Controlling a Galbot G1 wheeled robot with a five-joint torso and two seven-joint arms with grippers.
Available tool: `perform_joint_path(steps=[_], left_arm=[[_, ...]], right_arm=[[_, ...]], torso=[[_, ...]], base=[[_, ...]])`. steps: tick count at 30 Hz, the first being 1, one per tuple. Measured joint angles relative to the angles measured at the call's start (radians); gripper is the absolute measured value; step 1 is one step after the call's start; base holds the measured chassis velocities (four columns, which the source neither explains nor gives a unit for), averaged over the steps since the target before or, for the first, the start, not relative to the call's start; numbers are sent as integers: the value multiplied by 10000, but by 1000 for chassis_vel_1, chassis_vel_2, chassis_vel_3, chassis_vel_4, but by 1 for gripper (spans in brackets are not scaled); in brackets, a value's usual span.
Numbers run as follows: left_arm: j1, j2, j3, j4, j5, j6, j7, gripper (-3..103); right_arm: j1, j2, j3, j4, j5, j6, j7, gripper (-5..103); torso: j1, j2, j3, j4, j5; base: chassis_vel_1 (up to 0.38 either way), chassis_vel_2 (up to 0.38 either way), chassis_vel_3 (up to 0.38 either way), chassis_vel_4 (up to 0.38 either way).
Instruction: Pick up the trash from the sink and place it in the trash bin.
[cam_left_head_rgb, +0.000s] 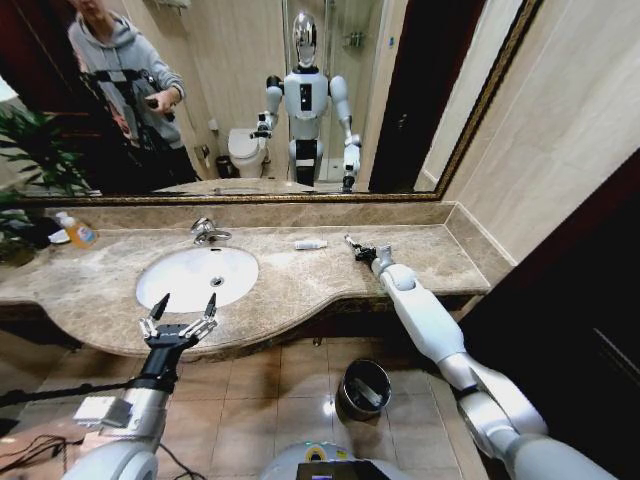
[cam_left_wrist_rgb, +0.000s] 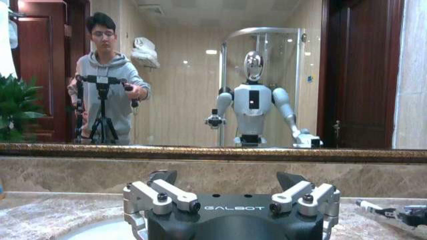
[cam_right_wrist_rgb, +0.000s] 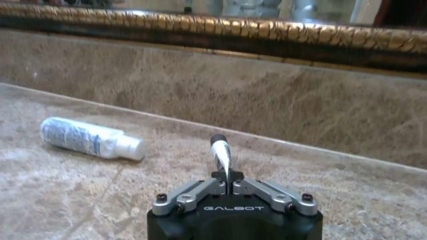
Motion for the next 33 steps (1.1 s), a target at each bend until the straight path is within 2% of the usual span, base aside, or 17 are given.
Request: perform_joint_path(steps=[12, 15, 18, 20, 27, 30, 33], left_arm=[[0, 0, 0, 0, 0, 0, 1, 100], [0, -1, 0, 0, 0, 0, 0, 100], [0, 1, 0, 0, 0, 0, 1, 100], [0, 0, 0, 0, 0, 0, 0, 100], [0, 0, 0, 0, 0, 0, 0, 100], [0, -1, 0, 1, 0, 0, 1, 100], [0, -1, 0, 1, 0, 0, 0, 100]], right_arm=[[-1978, -916, 1075, 2688, 693, 130, 772, 1], [-3012, -1122, 1435, 3695, 940, 448, 1066, 1], [-3619, -1219, 1596, 4309, 1048, 489, 1309, 1], [-4617, -1361, 1970, 5302, 1114, 495, 1598, 1], [-6509, -1427, 2714, 6969, 955, 940, 1934, 1], [-8036, -1230, 3397, 7820, 670, 1487, 1598, 1], [-8917, -1004, 3683, 8287, 387, 1692, 1537, 1]], torso=[[0, 0, -1, -2, 1], [-1, 0, 0, -2, 0], [-1, 0, -1, -3, 1], [-2, 0, -1, 0, 3], [-2, 1, -2, 0, 0], [-2, 1, -2, -1, 0], [-3, 1, -2, -3, -4]], base=[[0, 0, 0, 0], [0, 0, 0, 0], [0, 0, 0, 0], [0, 0, 0, 0], [0, 0, 0, 0], [0, 0, 0, 0], [0, 0, 0, 0]])
